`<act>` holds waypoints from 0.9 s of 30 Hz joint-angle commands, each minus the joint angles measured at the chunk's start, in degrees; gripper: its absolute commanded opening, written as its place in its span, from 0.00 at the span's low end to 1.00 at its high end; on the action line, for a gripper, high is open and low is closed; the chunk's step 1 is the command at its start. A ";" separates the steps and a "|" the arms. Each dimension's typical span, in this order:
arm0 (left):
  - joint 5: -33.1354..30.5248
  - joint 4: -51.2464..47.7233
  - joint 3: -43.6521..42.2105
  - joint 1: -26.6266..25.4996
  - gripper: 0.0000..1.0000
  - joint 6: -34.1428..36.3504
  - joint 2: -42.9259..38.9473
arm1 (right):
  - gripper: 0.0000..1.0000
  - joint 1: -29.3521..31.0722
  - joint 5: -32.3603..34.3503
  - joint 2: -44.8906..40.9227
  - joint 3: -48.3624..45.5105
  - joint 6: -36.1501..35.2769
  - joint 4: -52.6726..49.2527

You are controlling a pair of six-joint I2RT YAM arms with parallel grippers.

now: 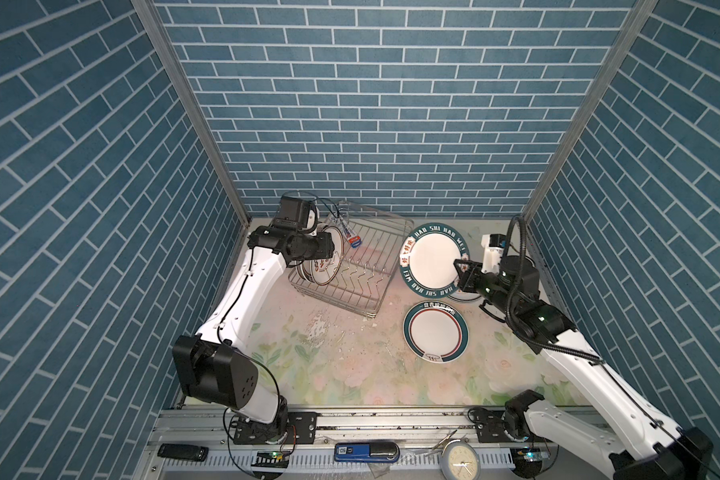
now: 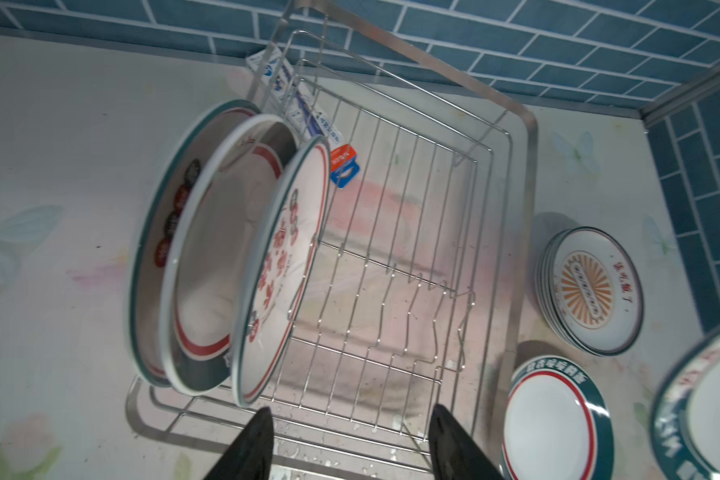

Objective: Unload the plates from the dish rack
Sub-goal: 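Open the left gripper and carry the plate toward the table with the right gripper, then lower the plate onto the green-rimmed plate on the table with the right gripper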

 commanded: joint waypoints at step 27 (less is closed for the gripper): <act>-6.30 -2.73 0.19 0.27 0.75 2.02 -0.98 | 0.00 -0.57 13.30 -21.72 -10.66 12.43 -33.34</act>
